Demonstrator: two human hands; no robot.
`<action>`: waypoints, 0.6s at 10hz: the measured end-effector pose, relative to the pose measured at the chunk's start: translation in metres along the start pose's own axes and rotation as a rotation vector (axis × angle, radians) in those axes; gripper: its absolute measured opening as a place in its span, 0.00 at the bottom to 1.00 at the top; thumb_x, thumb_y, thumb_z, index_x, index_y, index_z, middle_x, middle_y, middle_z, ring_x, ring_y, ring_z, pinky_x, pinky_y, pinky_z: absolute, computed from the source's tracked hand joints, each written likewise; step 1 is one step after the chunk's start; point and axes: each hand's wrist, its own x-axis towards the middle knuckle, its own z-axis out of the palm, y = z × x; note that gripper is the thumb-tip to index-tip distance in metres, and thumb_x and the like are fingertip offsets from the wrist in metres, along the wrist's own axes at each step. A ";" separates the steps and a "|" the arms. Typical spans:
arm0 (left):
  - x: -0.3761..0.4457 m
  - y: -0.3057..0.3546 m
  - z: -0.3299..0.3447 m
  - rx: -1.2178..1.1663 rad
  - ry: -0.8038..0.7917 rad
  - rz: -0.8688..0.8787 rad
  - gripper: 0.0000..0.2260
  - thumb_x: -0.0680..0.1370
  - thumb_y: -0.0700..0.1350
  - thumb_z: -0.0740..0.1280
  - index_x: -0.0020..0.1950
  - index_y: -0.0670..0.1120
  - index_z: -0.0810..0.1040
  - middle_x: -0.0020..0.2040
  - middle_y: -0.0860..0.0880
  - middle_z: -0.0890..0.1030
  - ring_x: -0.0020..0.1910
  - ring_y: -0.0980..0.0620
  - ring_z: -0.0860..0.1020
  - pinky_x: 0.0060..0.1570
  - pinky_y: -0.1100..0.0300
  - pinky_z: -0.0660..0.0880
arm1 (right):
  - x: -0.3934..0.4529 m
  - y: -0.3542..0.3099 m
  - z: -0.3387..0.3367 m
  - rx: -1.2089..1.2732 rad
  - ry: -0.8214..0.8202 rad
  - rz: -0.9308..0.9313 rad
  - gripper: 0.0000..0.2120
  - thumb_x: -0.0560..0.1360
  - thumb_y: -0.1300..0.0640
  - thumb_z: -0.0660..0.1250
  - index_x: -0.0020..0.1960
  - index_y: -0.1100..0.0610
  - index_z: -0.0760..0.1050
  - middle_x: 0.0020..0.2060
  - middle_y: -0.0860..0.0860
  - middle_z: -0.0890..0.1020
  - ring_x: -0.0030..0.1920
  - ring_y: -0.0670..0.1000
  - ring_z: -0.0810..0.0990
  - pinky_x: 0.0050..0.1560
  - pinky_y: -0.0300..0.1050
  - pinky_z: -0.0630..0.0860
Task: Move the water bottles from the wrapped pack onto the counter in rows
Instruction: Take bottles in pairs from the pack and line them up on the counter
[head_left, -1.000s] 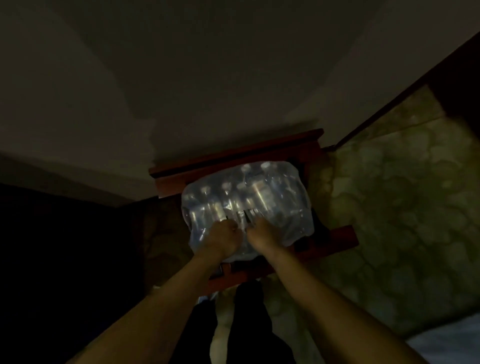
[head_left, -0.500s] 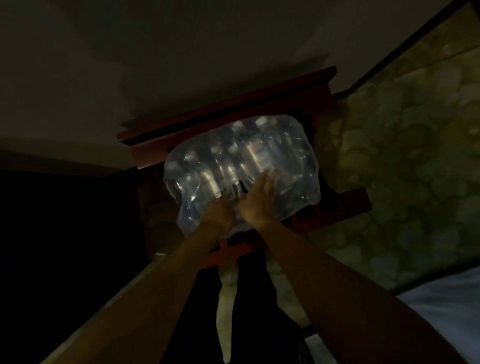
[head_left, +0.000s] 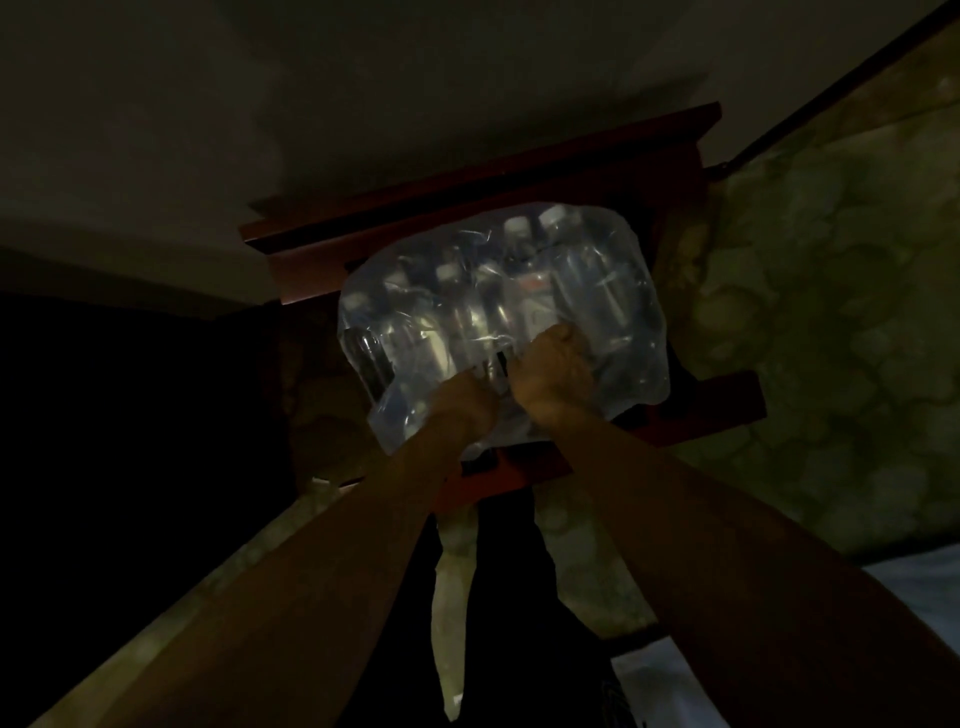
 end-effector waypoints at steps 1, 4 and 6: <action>-0.002 0.000 -0.001 -0.037 0.032 -0.016 0.15 0.84 0.42 0.56 0.66 0.36 0.74 0.65 0.38 0.77 0.65 0.40 0.75 0.63 0.52 0.71 | 0.001 0.000 -0.012 0.281 -0.096 0.002 0.29 0.72 0.47 0.72 0.66 0.62 0.69 0.59 0.56 0.79 0.58 0.57 0.80 0.52 0.49 0.79; -0.002 0.013 0.009 -0.236 -0.021 0.116 0.17 0.82 0.41 0.62 0.70 0.39 0.72 0.67 0.40 0.76 0.66 0.41 0.76 0.65 0.48 0.74 | -0.031 0.005 -0.042 0.491 -0.123 -0.017 0.22 0.72 0.45 0.71 0.58 0.59 0.75 0.53 0.54 0.83 0.52 0.56 0.82 0.55 0.52 0.79; 0.014 0.003 0.016 -0.201 0.098 -0.050 0.16 0.80 0.44 0.65 0.63 0.36 0.76 0.60 0.38 0.81 0.60 0.41 0.80 0.59 0.49 0.78 | -0.044 0.020 -0.060 0.394 -0.108 -0.044 0.31 0.72 0.42 0.70 0.65 0.63 0.68 0.60 0.58 0.78 0.59 0.60 0.78 0.58 0.49 0.74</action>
